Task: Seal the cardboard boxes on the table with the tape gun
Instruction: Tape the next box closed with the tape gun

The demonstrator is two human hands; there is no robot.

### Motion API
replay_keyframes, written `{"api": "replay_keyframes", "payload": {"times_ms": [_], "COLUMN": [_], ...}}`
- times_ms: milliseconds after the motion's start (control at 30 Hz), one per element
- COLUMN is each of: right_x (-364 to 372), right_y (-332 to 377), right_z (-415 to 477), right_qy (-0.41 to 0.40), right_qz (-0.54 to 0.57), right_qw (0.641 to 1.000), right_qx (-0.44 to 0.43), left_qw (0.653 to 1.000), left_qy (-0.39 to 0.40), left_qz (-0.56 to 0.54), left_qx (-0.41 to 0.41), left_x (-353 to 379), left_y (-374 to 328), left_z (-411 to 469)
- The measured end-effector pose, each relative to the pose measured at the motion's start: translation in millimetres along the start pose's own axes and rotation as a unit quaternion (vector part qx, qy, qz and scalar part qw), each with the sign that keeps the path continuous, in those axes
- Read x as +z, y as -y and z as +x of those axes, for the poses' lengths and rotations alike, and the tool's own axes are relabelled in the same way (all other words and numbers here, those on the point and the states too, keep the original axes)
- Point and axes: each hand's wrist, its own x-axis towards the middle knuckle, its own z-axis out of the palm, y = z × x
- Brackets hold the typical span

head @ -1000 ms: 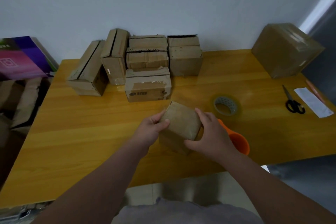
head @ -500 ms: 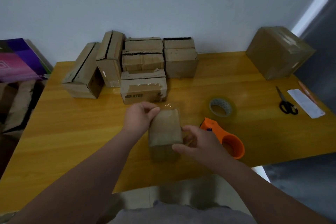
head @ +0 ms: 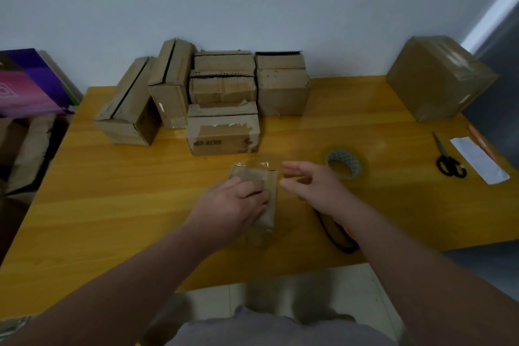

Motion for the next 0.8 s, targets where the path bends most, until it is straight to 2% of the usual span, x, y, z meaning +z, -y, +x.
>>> {"api": "replay_keyframes", "payload": {"times_ms": [100, 233, 500, 800], "right_x": [4.8, 5.8, 16.3, 29.4], "right_y": [5.4, 4.1, 5.5, -5.2], "right_z": [5.3, 11.1, 23.2, 34.9], "right_qy": [0.053, 0.066, 0.02, -0.088], "right_qz": [0.054, 0.095, 0.071, 0.011], "right_qw": [0.997, 0.992, 0.997, 0.994], "right_qx": [0.025, 0.057, 0.029, -0.063], "left_qw": [0.999, 0.998, 0.998, 0.999], "left_qy": [0.004, 0.009, 0.011, 0.017], "left_qz": [-0.023, -0.033, -0.052, -0.029], "left_qx": [0.034, 0.048, 0.026, 0.04], "left_x": [-1.4, -1.4, 5.3, 5.7], "left_y": [8.8, 11.9, 12.6, 11.3], "left_z": [-0.8, -2.7, -5.0, -4.8]}}
